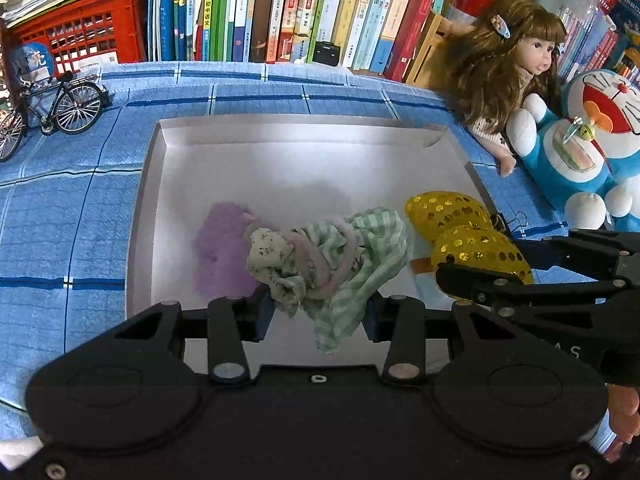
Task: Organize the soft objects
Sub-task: 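Open the right tool to drop the gold pouch while the left tool releases the cloth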
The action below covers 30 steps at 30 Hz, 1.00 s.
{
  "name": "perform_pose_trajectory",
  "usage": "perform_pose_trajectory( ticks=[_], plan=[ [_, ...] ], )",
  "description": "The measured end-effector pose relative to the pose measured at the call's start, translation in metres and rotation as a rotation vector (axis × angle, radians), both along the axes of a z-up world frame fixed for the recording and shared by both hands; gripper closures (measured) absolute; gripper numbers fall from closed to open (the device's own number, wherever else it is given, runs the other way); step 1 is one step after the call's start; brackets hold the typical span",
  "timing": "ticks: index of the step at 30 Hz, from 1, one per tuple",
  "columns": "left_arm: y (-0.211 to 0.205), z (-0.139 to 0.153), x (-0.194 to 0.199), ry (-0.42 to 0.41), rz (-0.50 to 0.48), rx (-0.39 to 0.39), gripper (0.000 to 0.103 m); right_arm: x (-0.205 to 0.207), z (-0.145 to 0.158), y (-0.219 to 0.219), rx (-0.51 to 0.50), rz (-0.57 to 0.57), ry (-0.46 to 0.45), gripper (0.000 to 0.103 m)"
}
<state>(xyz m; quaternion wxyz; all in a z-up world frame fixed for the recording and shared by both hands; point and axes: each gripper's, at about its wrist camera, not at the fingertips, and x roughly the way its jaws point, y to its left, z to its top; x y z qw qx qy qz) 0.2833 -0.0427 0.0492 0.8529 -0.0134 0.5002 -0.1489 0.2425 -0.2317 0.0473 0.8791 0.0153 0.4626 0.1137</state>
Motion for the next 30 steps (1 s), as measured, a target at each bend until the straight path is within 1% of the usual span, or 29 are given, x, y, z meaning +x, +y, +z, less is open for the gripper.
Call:
perform_pose_trajectory(
  ticks=[5,6,8,10,16,22,28,30],
  plan=[
    [-0.002,-0.003,0.002,0.011,-0.002,-0.007,0.059,0.002,-0.002,0.002,-0.001,0.007,0.008,0.043],
    [-0.002,-0.003,0.003,0.012,-0.003,-0.008,0.059,0.002,-0.002,0.002,-0.001,0.008,0.01,0.039],
    [-0.004,-0.002,0.004,0.012,0.001,-0.001,0.058,0.003,-0.002,0.002,-0.004,0.006,0.012,0.037],
    [-0.003,-0.001,0.005,0.014,0.011,0.002,0.053,0.003,-0.001,0.001,-0.008,-0.003,0.01,0.029],
    [0.0,0.002,0.005,0.016,0.019,-0.004,0.038,0.001,0.0,-0.007,0.018,-0.014,0.01,0.024],
    [0.003,0.007,0.003,0.006,0.029,-0.011,0.028,-0.003,0.005,-0.01,0.032,-0.019,-0.013,0.02],
    [0.009,0.014,0.0,0.006,0.033,-0.043,0.022,-0.009,0.013,-0.013,0.051,-0.016,-0.036,0.018],
    [0.01,0.016,-0.002,0.012,0.036,-0.049,0.022,-0.011,0.015,-0.012,0.051,-0.017,-0.045,0.018]
  ],
)
